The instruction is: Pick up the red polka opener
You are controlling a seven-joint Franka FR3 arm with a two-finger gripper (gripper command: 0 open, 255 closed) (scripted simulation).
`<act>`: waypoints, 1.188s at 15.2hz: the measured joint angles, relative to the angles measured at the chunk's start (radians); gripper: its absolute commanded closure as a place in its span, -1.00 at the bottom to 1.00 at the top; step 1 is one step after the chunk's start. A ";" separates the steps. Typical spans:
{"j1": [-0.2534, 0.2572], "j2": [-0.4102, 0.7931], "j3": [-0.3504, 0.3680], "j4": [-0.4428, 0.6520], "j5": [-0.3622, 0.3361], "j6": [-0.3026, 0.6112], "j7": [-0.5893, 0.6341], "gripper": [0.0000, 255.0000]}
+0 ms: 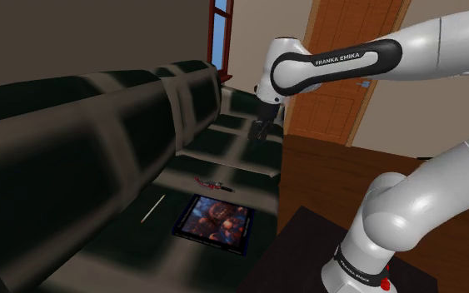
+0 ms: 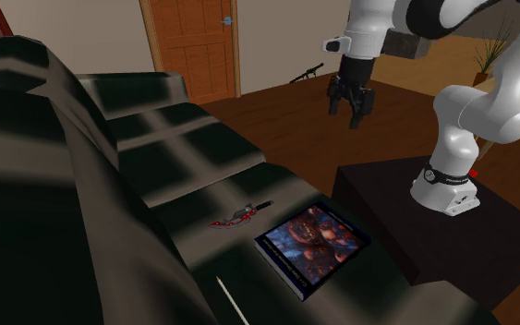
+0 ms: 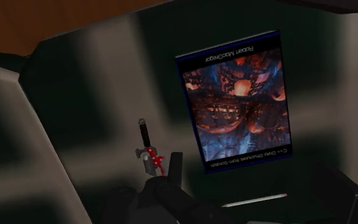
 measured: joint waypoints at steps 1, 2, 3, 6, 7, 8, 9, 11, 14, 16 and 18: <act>0.002 0.042 -0.010 0.007 -0.002 0.032 -0.024 -1.00; -0.002 0.068 -0.027 0.007 -0.006 0.055 -0.055 -1.00; 0.000 0.110 -0.037 0.018 -0.006 0.084 -0.080 -1.00; 0.007 0.216 -0.058 0.032 -0.002 0.168 -0.143 -1.00; 0.007 0.248 -0.068 0.033 0.000 0.195 -0.169 -1.00; 0.008 0.289 -0.076 0.050 0.005 0.217 -0.196 -1.00; 0.008 0.326 -0.086 0.061 0.009 0.239 -0.223 -1.00; 0.009 0.408 -0.097 0.095 0.023 0.281 -0.274 -1.00; 0.010 0.530 -0.104 0.151 0.049 0.337 -0.344 -1.00; 0.002 0.603 -0.109 0.185 0.066 0.370 -0.399 -1.00; -0.006 0.690 -0.105 0.240 0.086 0.395 -0.447 -1.00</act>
